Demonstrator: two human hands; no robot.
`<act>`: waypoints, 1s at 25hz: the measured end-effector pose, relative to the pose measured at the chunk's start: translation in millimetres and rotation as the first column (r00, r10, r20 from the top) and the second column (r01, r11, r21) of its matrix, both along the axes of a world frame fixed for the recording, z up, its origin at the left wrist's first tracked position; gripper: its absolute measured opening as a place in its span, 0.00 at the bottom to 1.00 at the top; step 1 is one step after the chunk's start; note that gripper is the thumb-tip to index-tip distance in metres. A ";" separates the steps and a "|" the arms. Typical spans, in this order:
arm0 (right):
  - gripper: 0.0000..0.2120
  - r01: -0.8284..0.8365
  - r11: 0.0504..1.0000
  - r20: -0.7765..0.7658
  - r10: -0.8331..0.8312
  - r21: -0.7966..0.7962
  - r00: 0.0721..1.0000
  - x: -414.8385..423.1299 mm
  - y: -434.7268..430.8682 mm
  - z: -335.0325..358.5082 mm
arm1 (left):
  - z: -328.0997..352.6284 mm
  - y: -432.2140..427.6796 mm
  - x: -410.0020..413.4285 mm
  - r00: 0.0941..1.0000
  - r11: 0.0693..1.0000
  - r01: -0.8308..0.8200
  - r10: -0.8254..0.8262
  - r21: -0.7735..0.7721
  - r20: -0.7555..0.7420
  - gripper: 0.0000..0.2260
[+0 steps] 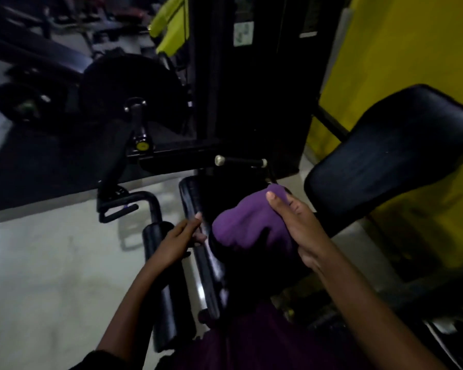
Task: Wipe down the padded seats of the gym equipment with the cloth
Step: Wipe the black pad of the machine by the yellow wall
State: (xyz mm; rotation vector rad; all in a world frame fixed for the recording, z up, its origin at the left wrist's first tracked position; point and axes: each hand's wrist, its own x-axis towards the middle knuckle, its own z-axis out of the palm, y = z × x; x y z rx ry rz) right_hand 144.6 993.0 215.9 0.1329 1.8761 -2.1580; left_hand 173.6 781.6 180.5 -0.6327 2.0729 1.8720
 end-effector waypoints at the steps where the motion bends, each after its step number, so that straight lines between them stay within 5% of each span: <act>1: 0.11 -0.027 1.000 -0.008 0.026 -0.013 1.000 -8.9 -5.2 1.1 | 2.6 -0.1 -4.5 0.999 1.000 0.005 -0.006 0.013 0.053 0.21; 8: 0.17 -0.117 0.984 0.110 0.132 -0.133 0.985 -15.2 -18.2 -7.0 | 20.0 -2.4 -39.0 0.991 0.844 -0.120 0.068 0.524 0.117 0.20; 11: 0.16 -0.132 0.981 0.176 0.157 -0.145 0.972 -17.7 -17.6 -10.1 | 17.5 -16.9 -45.1 0.997 0.743 -0.045 -0.012 0.668 0.081 0.30; 14: 0.17 -0.177 0.978 0.220 0.198 -0.112 0.955 -27.5 -16.9 -4.5 | 13.6 -22.4 -47.9 0.977 0.858 0.163 -0.208 0.487 0.039 0.39; 17: 0.21 -0.113 0.985 0.275 0.146 -0.133 0.950 -38.8 -22.7 -13.3 | 9.4 -30.3 -60.4 0.977 0.914 0.173 -0.206 0.367 0.051 0.23; 21: 0.12 0.074 0.989 0.280 -0.037 -0.125 0.959 -38.8 -32.0 -31.4 | 5.1 -40.6 -60.5 0.965 0.959 0.260 -0.261 0.114 0.001 0.15; 25: 0.19 0.065 0.963 0.069 -0.086 0.260 0.994 -44.9 -16.7 -34.2 | -9.5 -36.9 -55.9 0.971 0.999 0.000 0.009 0.037 -0.239 0.10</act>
